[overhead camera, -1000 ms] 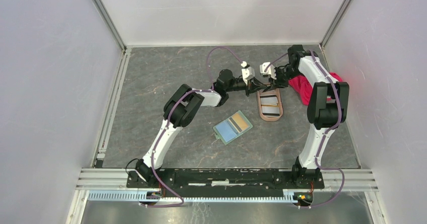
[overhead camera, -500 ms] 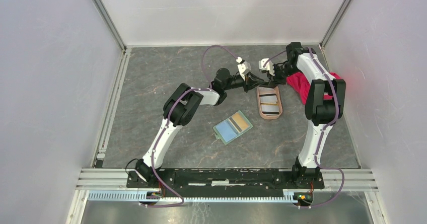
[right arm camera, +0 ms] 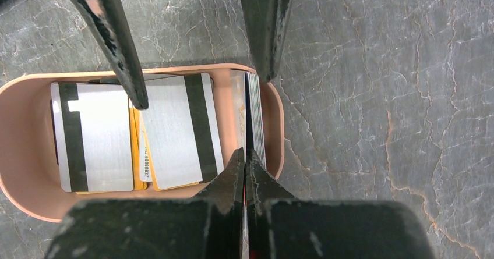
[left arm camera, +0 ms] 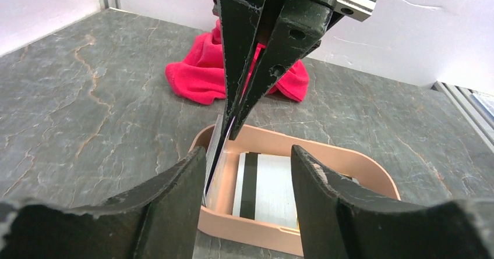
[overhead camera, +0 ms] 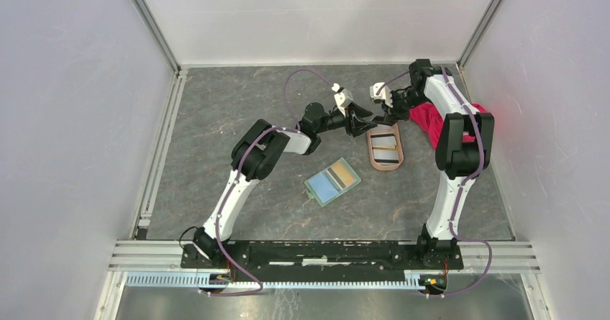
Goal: Put the credit cards into the card holder
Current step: Pick up the credit card from the storage box.
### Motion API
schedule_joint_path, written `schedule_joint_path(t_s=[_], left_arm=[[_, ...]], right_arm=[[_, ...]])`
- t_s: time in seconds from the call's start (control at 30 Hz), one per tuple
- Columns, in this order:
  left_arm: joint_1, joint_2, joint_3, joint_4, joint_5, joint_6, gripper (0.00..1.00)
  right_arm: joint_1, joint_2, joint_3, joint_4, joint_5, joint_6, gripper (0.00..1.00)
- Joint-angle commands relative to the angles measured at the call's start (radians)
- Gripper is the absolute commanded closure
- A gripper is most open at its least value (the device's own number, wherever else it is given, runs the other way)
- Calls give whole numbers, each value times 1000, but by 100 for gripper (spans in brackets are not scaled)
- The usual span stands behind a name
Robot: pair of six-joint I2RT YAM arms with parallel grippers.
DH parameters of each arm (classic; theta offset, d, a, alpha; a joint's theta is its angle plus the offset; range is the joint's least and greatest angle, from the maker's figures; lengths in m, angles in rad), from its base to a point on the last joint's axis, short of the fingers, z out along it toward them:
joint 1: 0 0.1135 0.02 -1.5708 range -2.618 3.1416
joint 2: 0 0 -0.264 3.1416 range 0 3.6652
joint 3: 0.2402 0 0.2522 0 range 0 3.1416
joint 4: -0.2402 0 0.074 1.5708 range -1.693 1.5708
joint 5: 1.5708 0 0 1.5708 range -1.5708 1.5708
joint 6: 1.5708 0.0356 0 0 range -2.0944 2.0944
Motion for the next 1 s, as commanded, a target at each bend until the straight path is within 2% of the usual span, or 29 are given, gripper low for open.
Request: schedule_joint_path(t_s=[0.0,0.47,0.53,0.63,0.77,0.83,0.9,0.97], left_arm=[[15,-126,-65,72,-57,-41,37],[28,-424,-390,-45,-204,115,18],[28,-477,-451,-47,-234,135,13],[27,-572,-543,-71,-285,177,1],[-3,-752,-616,-306,-379,301,0],[-22,-842,-672,-373,-426,338,0],[-25,-934,-727,-404,-463,307,0],[-23,-1021,-762,-460,-518,209,0]], right_arm=[[0,-31,1,-192,-99,-212,100],[0,-93,-55,-191,-100,-153,100],[0,-108,-59,-191,-100,-139,100],[-1,-133,-67,-188,-99,-113,100],[0,-200,-96,-185,-97,-59,100],[0,-253,-133,-175,-109,-29,100],[0,-315,-186,-161,-137,6,100],[0,-378,-238,-162,-183,25,100]])
